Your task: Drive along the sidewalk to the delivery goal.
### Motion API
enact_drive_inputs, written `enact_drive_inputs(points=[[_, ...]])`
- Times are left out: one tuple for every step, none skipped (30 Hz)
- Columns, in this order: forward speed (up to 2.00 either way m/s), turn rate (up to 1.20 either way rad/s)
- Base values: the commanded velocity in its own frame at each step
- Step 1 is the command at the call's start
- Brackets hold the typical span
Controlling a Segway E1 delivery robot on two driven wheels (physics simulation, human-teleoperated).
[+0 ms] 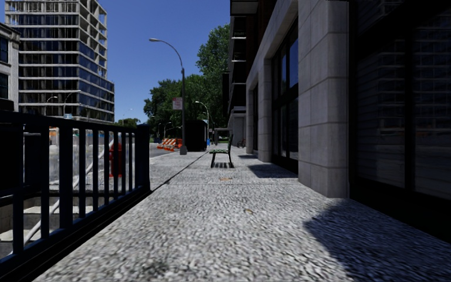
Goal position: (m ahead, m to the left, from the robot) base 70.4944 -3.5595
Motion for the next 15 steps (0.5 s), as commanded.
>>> enact_drive_inputs(points=[[1.63,0.04],[1.63,0.04],[1.63,0.04],[1.63,0.04],[1.63,0.04],[1.63,0.04],[1.63,0.04],[1.63,0.04],[1.63,0.04],[1.63,0.04],[1.63,0.04],[1.63,0.04],[1.63,0.04],[1.63,0.04],[1.63,0.04]])
